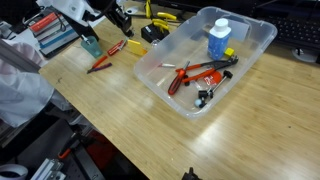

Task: Put the silver nail inside the clear container on the right

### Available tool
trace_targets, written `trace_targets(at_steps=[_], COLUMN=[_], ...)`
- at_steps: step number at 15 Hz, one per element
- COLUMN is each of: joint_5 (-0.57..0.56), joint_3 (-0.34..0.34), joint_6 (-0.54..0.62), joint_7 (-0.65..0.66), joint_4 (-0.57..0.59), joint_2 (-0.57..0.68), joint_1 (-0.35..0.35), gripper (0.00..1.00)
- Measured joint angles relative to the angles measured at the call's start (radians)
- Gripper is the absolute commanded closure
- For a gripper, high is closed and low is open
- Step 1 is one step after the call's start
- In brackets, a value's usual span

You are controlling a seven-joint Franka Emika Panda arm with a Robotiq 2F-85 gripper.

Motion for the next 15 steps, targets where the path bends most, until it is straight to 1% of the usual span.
trace_targets(at_steps=[2, 4, 7, 9, 11, 15], joint_5=[-0.081, -0.228, -0.453, -0.548, -0.589, -0.580], joint_3=[-0.037, -0.085, -0.151, -0.183, -0.197, -0.198], joint_6=[0.062, 0.133, 0.195, 0.203, 0.204, 0.214], joint_7=[0.032, 0.114, 0.268, 0.351, 0.406, 0.435], joint_4=[-0.028, -0.056, -0.073, -0.079, -0.084, -0.088], joint_2=[-0.062, -0.104, -0.114, -0.101, -0.074, 0.009], joint_1=[-0.011, -0.037, -0.082, -0.095, -0.096, -0.096], gripper=[0.98, 0.98, 0.98, 0.98, 0.98, 0.98])
